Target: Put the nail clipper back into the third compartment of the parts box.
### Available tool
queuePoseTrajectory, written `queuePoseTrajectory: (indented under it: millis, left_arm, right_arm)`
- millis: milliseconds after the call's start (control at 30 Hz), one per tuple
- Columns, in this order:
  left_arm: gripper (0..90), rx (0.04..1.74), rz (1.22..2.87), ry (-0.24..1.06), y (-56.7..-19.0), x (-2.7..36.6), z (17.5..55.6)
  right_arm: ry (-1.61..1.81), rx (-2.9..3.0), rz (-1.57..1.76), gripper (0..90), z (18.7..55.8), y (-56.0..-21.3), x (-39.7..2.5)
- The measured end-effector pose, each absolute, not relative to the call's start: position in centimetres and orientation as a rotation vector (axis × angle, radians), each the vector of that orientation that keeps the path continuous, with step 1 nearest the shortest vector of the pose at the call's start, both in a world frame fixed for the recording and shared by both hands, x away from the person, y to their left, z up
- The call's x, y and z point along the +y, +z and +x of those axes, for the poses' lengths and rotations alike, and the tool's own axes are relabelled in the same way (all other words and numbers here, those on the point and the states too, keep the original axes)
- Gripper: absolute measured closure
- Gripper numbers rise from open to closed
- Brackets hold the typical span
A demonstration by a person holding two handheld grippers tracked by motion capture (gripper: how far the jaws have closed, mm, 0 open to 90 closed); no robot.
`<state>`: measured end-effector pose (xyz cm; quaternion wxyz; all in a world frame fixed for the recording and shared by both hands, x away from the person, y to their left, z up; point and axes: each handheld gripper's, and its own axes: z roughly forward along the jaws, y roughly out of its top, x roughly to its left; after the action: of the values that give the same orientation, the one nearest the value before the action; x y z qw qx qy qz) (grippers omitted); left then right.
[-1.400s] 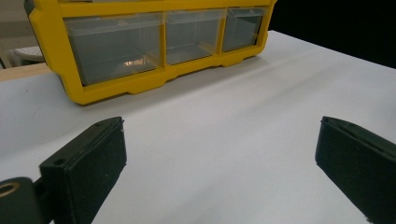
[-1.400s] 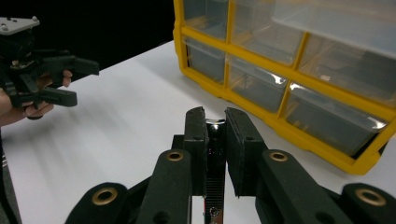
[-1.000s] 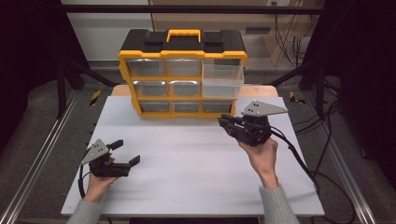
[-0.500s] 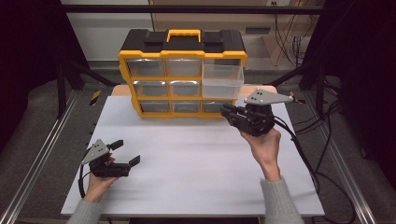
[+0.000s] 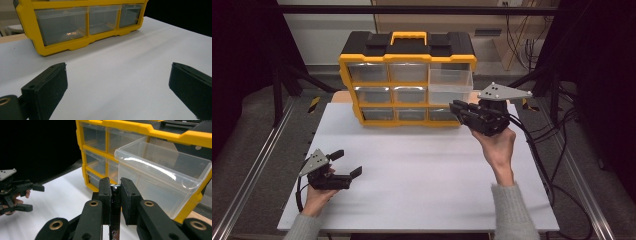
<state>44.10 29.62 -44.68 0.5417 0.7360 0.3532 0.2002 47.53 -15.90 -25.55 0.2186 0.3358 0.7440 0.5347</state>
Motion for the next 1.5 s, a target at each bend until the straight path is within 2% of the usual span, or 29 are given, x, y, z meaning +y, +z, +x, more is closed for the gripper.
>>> queuePoseTrajectory:
  millis: [1500]
  left_arm:
    - [2.0,0.839,1.748,0.474,-44.7,29.6,44.1]
  right_arm:
    - [1.442,1.973,0.986,79.6,52.4,-21.0,-16.0]
